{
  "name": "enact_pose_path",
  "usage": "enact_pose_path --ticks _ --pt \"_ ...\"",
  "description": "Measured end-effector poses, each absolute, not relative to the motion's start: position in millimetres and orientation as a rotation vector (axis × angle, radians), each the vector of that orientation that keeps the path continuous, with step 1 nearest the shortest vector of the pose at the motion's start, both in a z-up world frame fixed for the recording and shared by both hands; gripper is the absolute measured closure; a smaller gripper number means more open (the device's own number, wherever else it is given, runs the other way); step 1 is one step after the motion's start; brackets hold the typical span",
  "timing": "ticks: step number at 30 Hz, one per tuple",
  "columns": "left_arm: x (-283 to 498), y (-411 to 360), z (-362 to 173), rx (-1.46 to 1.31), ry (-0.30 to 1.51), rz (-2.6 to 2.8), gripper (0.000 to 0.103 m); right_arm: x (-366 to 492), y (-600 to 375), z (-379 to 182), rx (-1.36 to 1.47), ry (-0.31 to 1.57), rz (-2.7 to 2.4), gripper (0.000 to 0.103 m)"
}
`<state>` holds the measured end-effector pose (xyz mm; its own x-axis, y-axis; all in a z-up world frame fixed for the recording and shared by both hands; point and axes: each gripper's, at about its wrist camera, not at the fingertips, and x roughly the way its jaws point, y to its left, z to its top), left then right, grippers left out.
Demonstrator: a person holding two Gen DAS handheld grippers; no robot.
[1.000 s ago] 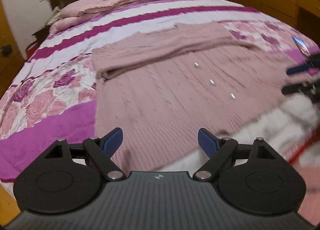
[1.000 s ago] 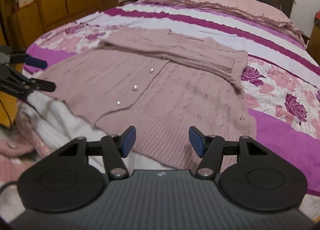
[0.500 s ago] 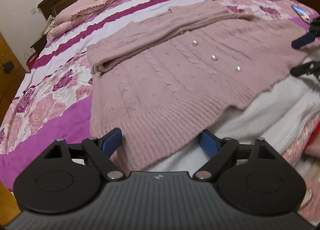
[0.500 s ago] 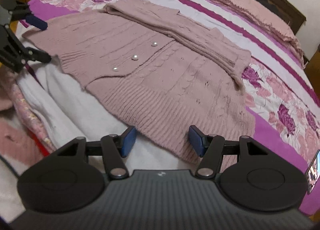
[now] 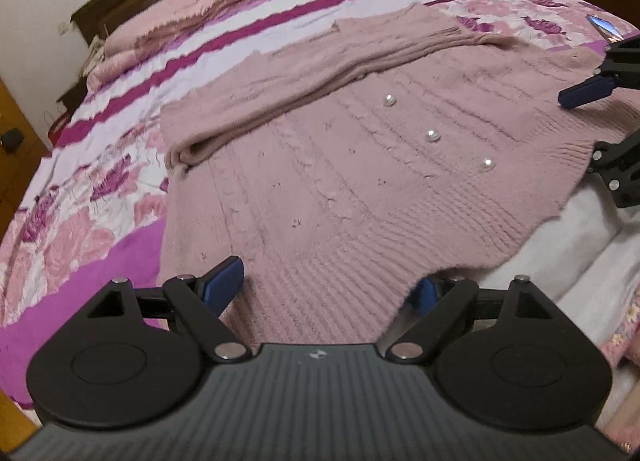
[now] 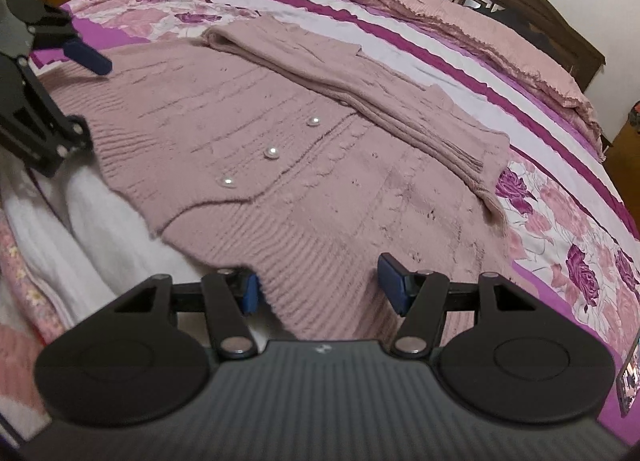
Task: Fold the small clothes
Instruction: 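Move both tools to the buttoned hem of the cardigan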
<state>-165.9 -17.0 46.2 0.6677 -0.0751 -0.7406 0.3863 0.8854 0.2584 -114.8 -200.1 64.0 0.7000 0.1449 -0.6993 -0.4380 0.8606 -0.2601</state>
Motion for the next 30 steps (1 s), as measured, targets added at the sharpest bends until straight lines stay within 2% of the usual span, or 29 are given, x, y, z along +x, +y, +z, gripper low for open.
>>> enact_pose_path --ticks 4,11,18,19,26,28,29,30 --pt "-170 -7 46 0.41 0.804 -0.259 0.014 -113 -213 66 -0.423 0.716 0.26 0.042" --pt "-173 5 48 0.381 0.793 -0.264 0.014 -95 -248 73 -0.169 0.746 0.166 0.042" --pt "-171 -9 29 0.503 0.741 -0.225 0.01 -103 -235 56 -0.325 0.756 0.198 0.042" --pt "-171 -10 26 0.519 0.727 -0.219 0.01 -105 -235 53 -0.342 0.748 0.201 0.039" --pt "-181 -13 20 0.552 0.67 -0.189 0.009 -112 -239 48 -0.352 0.695 0.208 0.038" --pt "-186 -16 21 0.578 0.629 -0.194 0.012 -115 -238 50 -0.369 0.677 0.2 0.038" --pt "-190 -17 22 0.594 0.593 -0.209 0.019 -117 -237 53 -0.373 0.661 0.197 0.039" --pt "-193 -19 23 0.609 0.569 -0.225 0.032 -118 -238 55 -0.374 0.639 0.199 0.04"
